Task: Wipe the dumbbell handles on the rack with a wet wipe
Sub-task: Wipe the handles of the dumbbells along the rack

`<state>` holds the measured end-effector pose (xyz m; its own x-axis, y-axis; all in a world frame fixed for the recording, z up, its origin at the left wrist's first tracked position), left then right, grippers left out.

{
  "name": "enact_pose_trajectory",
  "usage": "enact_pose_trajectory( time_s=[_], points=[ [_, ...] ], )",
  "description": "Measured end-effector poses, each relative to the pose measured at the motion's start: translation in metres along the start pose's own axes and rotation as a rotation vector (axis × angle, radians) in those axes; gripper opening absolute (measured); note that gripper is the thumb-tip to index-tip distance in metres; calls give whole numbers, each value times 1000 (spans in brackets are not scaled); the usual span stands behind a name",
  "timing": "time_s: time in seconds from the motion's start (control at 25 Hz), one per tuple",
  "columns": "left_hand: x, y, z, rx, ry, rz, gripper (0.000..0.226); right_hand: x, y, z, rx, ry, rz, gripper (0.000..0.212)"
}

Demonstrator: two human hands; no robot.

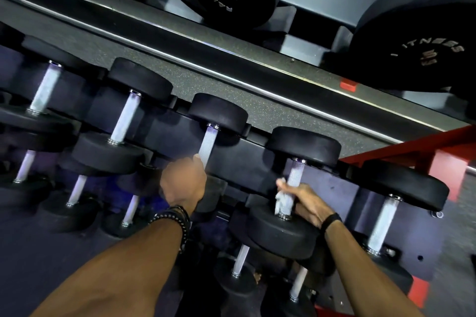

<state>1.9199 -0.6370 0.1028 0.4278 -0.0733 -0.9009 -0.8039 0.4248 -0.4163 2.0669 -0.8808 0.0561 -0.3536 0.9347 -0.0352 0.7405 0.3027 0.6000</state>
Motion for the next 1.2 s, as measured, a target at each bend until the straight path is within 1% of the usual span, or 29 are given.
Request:
enact_pose_trajectory(
  time_s=[0.04, 0.08, 0.12, 0.16, 0.2, 0.24, 0.28, 0.36, 0.4, 0.44, 0.48, 0.52, 0.56, 0.64, 0.68, 0.76, 0.84, 0.88, 0.92, 1.0, 1.08, 1.16, 1.2],
  points=[
    [0, 0, -1, 8, -5, 6, 45, 2, -4, -3, 30, 15, -71, 27],
    [0, 0, -1, 16, -16, 14, 46, 6, -2, -4, 39, 12, -69, 28],
    [1, 0, 0, 20, -14, 15, 47, 10, 6, 1, 19, -43, -2, 28],
    [2, 1, -1, 24, -13, 12, 47, 13, 14, 6, -10, -140, 65, 27],
    [3, 1, -2, 25, -19, 7, 48, 15, 19, 12, -50, -219, 92, 24],
    [3, 1, -2, 26, -34, 10, 49, 18, 20, 13, -90, -253, 61, 20],
    [3, 2, -1, 26, -37, 18, 49, 17, 12, 10, -126, -238, -7, 18],
    [5, 3, -1, 35, -28, 23, 49, 1, -15, -2, -196, -206, -324, 30],
    [5, 3, -1, 42, -30, 25, 49, -11, -25, -11, -241, -237, -512, 38],
    [5, 4, -2, 50, -34, 31, 49, -20, -26, -15, -294, -311, -611, 43],
    [6, 4, -1, 51, -30, 38, 49, -22, -18, -16, -352, -416, -601, 45],
    [6, 4, -1, 49, -22, 39, 49, -21, -7, -14, -402, -507, -467, 44],
    [6, 4, 0, 49, -19, 35, 48, -16, 7, -12, -444, -572, -269, 41],
    [7, 4, -1, 53, -29, 36, 48, -7, 24, -6, -435, -597, 108, 31],
    [7, 4, -1, 48, -24, 40, 48, -6, 23, -5, -398, -591, 179, 26],
    [9, 6, -1, 48, -17, 37, 48, -14, 2, -13, -266, -563, 87, 23],
    [10, 8, -1, 52, -18, 43, 48, -24, -23, -31, -127, -489, -10, 16],
    [11, 8, 0, 53, -12, 48, 48, -24, -27, -36, -99, -492, 2, 11],
    [11, 7, 0, 55, -7, 49, 48, -23, -23, -34, -95, -555, 47, 13],
    [11, 5, 0, 55, -4, 49, 47, -8, 2, -26, -185, -728, 147, 25],
    [9, 5, -1, 52, -19, 46, 47, 14, 32, -18, -268, -840, 268, 22],
    [9, 6, 0, 50, -20, 48, 46, 24, 46, -16, -204, -794, 400, 18],
    [9, 6, 0, 51, -17, 46, 47, 22, 48, -19, -181, -774, 431, 20]
  ],
)
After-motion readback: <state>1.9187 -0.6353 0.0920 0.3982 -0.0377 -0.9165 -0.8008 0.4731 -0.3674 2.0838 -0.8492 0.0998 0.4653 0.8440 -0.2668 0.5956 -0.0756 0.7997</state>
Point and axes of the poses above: each hand's wrist, its own z-axis towards the middle knuckle, its own x-axis out of the palm, y = z × x, the point moved 2 cm from there along z, towards the middle knuckle, and after that the axes turned 14 degrees about -y, right-handed, at the moved point
